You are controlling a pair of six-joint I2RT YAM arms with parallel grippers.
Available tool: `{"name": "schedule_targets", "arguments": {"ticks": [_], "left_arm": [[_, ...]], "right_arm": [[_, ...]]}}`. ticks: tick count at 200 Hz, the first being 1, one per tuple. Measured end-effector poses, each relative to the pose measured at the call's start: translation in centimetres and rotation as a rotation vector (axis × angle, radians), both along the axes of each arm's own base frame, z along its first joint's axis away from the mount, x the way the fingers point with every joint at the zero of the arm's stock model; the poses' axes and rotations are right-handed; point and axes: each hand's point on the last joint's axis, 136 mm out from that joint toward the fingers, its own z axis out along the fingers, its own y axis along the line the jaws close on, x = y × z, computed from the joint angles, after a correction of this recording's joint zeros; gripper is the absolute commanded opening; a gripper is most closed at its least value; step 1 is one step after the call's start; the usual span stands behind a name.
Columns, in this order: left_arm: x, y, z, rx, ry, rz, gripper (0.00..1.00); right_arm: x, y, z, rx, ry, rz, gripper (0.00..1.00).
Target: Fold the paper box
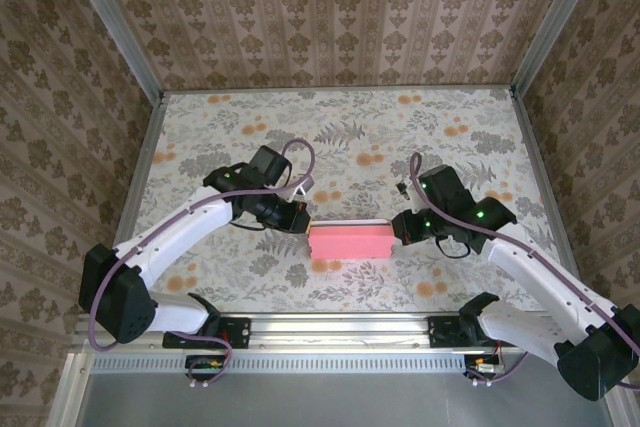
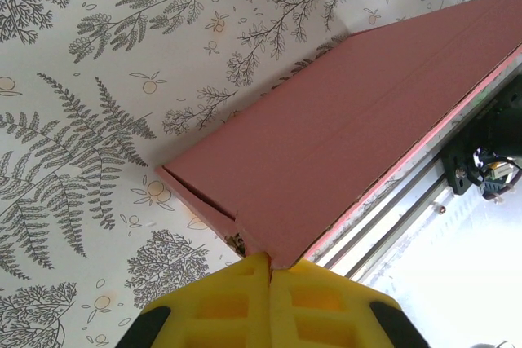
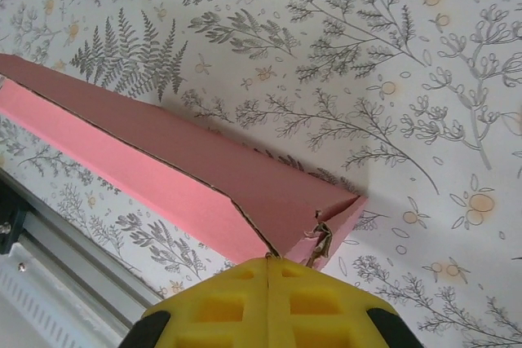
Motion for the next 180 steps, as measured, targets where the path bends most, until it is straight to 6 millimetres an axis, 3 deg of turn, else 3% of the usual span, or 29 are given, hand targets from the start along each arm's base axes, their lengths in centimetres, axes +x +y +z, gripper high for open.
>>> {"name": "schedule_targets", "arguments": {"ticks": [180], "left_arm": [[-0.2, 0.0, -0.9, 0.053, -0.016, -0.012, 0.04]], "right_arm": [[0.1, -1.1, 0.2, -0.042, -0.035, -0.035, 0.04]]}}
